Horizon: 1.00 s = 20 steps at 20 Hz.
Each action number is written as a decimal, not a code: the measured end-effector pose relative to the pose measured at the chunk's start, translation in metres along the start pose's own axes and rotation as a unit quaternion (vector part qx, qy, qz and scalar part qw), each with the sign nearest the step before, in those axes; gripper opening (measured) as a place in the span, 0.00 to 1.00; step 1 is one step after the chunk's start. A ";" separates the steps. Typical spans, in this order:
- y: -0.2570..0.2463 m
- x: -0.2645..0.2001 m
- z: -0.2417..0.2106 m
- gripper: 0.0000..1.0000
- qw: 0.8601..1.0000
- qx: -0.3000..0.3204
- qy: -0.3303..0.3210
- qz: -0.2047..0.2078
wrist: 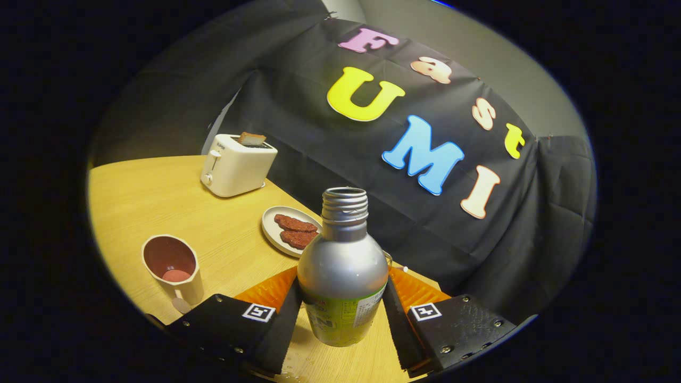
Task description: Take the bottle from table, then pour the juice into the cup, finally place the bottle on the coaster
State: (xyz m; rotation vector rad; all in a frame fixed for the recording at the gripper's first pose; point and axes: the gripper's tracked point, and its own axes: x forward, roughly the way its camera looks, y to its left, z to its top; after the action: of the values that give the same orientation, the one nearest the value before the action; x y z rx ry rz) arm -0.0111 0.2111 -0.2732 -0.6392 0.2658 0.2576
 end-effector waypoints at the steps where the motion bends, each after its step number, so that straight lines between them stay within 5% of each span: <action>1: 0.005 -0.002 0.003 0.78 1.000 -0.018 -0.002 0.002; 20: 0.050 -0.002 -0.033 0.78 0.965 -0.260 0.029 0.029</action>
State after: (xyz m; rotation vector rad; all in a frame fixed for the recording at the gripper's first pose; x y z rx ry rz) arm -0.0347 0.2293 -0.3258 -1.1619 0.2739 0.3697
